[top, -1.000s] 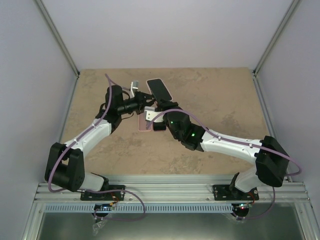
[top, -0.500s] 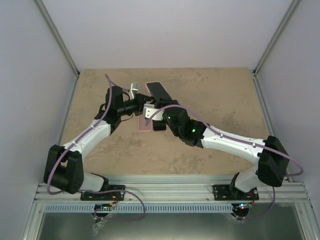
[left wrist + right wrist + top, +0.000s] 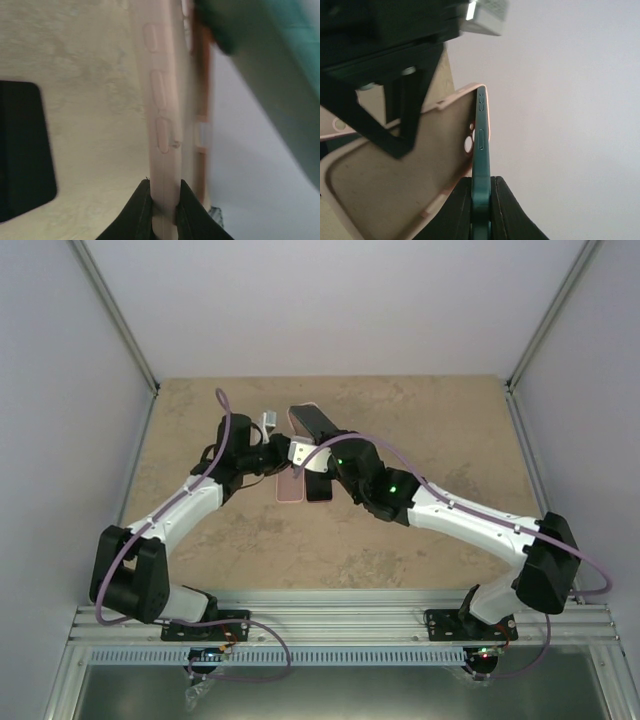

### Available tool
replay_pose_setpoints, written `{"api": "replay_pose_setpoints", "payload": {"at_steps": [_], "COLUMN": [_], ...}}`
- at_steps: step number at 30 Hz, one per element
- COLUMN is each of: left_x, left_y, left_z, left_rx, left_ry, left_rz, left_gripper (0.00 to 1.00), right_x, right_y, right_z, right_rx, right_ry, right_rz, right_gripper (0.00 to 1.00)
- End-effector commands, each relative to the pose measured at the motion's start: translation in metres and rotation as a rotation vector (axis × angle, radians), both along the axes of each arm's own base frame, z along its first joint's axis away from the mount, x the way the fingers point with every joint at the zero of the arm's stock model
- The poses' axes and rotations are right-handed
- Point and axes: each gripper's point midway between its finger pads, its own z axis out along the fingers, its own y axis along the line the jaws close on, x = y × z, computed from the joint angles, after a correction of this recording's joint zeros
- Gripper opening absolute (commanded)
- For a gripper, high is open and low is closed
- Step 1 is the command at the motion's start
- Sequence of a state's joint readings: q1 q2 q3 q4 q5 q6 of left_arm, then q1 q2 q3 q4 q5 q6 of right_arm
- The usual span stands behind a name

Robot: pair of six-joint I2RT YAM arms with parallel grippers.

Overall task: Take the phone out of the phone case
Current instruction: Remove the phone case from the phone, then place the phone case at the center of the board.

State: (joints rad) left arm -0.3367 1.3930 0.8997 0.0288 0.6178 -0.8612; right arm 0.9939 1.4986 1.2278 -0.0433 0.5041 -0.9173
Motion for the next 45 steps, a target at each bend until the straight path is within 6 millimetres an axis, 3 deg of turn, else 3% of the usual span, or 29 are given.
{"api": "replay_pose_setpoints", "payload": {"at_steps": [1, 11, 19, 27, 32, 37, 45], "left_x": [0.022, 0.023, 0.018, -0.005, -0.023, -0.023, -0.010], "left_y": [0.033, 0.056, 0.112, 0.150, 0.155, 0.159, 0.158], "left_z": [-0.022, -0.016, -0.022, -0.058, -0.092, -0.119, -0.142], "left_rx": [0.133, 0.244, 0.488, 0.472, 0.449, 0.459, 0.431], "left_ry": [0.011, -0.071, -0.149, -0.040, 0.045, 0.098, 0.144], "left_rz": [0.145, 0.089, 0.036, -0.076, -0.215, -0.255, -0.282], "left_gripper": [0.00, 0.00, 0.00, 0.00, 0.00, 0.00, 0.01], "right_x": [-0.001, -0.001, -0.003, -0.004, -0.004, -0.003, -0.002], "right_y": [-0.015, -0.031, -0.045, -0.051, -0.054, -0.055, -0.055], "right_z": [0.053, 0.054, 0.050, 0.047, 0.043, 0.039, 0.035], "right_rx": [0.172, 0.242, 0.302, 0.316, 0.314, 0.311, 0.306], "right_ry": [-0.006, 0.095, 0.197, 0.228, 0.234, 0.240, 0.248], "right_rz": [-0.025, -0.010, 0.017, 0.022, 0.016, 0.014, 0.012], "right_gripper": [0.01, 0.01, 0.00, 0.01, 0.00, 0.00, 0.00]}}
